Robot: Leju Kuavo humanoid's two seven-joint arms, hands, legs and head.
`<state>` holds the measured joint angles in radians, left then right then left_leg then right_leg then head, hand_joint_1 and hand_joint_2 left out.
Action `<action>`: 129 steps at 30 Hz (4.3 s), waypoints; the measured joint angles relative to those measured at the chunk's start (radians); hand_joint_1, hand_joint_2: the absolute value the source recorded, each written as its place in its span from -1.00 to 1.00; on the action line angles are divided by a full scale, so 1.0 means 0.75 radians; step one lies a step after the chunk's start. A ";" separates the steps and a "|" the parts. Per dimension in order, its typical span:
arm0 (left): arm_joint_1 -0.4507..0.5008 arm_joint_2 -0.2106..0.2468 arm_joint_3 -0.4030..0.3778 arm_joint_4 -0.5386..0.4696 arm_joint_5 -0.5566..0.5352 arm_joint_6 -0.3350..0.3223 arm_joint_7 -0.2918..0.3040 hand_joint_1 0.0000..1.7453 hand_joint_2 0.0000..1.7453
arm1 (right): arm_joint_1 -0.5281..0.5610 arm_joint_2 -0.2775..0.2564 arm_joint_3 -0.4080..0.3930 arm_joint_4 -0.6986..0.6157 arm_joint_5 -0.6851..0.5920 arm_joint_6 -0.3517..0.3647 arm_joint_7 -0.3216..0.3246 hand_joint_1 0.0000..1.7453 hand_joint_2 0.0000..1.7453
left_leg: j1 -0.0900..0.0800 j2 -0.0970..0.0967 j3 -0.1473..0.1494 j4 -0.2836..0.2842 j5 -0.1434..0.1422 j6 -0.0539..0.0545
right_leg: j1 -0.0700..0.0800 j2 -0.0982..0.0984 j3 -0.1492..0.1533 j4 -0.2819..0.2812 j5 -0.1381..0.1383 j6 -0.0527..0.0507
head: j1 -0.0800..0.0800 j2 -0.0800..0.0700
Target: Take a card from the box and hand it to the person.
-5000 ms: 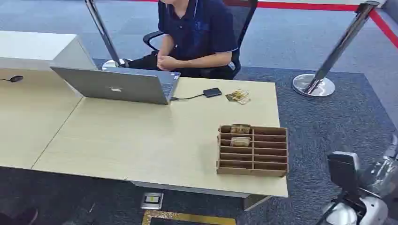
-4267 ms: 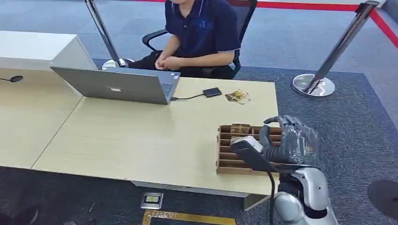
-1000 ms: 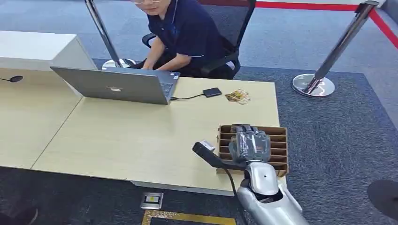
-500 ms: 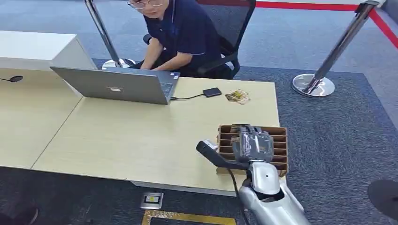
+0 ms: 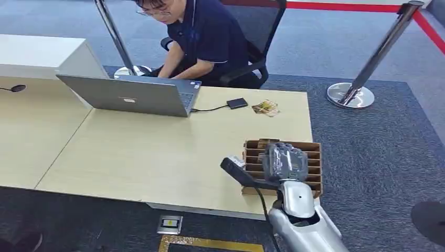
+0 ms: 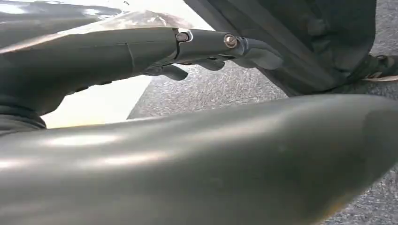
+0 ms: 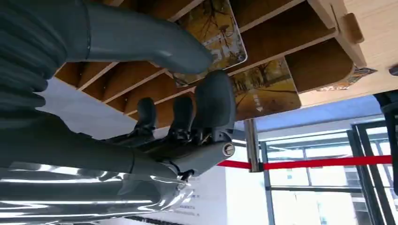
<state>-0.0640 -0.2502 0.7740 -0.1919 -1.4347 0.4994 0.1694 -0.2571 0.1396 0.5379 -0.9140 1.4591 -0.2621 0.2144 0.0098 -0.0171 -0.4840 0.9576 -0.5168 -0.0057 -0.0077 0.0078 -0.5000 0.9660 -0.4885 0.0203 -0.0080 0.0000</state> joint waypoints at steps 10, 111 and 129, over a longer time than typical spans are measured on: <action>0.000 0.000 -0.001 0.000 -0.028 0.000 -0.004 -1.00 -1.00 | 0.001 0.000 0.000 0.001 -0.011 0.001 -0.009 0.18 1.00 | 0.000 0.000 0.000 0.000 0.000 0.000 | 0.000 0.000 0.000 0.000 0.000 0.000 | 0.000 0.000; 0.000 0.001 -0.013 0.001 -0.094 -0.005 -0.020 -1.00 -1.00 | 0.053 -0.005 -0.011 -0.008 -0.005 -0.018 0.026 0.56 1.00 | 0.000 0.000 0.000 0.000 0.000 0.000 | 0.000 0.000 0.000 0.000 0.000 0.000 | 0.000 0.000; 0.000 0.001 -0.013 0.001 -0.085 -0.004 -0.019 -1.00 -1.00 | 0.045 0.014 -0.022 -0.037 -0.072 -0.018 -0.055 0.68 1.00 | 0.000 0.000 -0.001 0.000 0.000 0.000 | 0.000 0.000 -0.001 0.000 0.000 0.000 | 0.000 0.000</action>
<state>-0.0640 -0.2499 0.7641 -0.1915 -1.4988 0.4963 0.1549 -0.2235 0.1499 0.5211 -0.9419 1.4050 -0.2754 0.1732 0.0098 -0.0171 -0.4845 0.9576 -0.5168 -0.0058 -0.0077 0.0078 -0.5004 0.9659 -0.4883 0.0207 -0.0080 0.0000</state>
